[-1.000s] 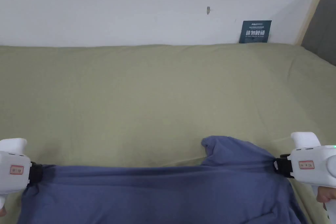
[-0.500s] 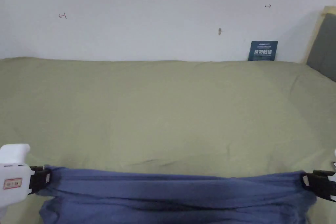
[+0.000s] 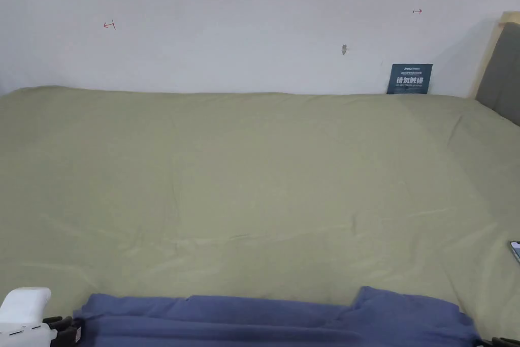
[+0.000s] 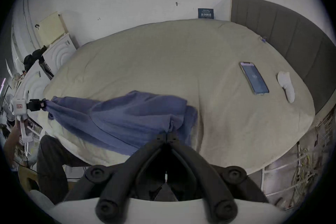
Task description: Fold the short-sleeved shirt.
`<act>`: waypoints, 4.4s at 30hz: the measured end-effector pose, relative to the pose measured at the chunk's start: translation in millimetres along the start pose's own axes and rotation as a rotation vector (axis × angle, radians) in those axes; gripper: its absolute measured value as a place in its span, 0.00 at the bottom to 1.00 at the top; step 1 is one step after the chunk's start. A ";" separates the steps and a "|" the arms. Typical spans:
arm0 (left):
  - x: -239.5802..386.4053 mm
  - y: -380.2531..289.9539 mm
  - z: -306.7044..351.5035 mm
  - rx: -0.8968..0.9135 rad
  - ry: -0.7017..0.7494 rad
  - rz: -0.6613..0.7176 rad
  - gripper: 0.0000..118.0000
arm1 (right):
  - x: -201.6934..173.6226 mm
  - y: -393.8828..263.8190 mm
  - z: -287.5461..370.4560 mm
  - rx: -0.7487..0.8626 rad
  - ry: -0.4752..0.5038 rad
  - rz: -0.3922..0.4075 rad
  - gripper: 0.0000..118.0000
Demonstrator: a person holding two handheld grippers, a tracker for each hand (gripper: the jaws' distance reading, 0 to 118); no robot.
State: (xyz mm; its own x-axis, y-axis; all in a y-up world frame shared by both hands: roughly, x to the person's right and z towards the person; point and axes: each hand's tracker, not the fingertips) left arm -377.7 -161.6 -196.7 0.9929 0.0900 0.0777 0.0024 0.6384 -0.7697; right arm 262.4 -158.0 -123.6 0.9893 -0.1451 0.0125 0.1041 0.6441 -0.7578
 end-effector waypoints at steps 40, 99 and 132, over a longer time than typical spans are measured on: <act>-90.0 53.8 -47.1 -0.307 -0.386 0.436 0.34 | -139.7 16.7 106.5 0.631 -0.275 0.047 0.00; 172.2 83.9 -27.0 -0.343 -0.418 0.083 0.14 | -124.2 -5.7 117.9 0.620 -0.134 -0.041 0.00; 159.0 24.5 -91.9 -0.381 -0.622 0.277 0.00 | -133.0 -4.9 95.7 0.508 -0.099 -0.008 0.00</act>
State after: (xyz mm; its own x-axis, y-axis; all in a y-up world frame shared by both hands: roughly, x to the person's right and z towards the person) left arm -208.8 -201.9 -261.4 0.7145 0.6917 0.1052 -0.0833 0.2333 -0.9688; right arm 140.1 -70.0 -59.1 0.9906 -0.0962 0.0973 0.1243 0.9302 -0.3454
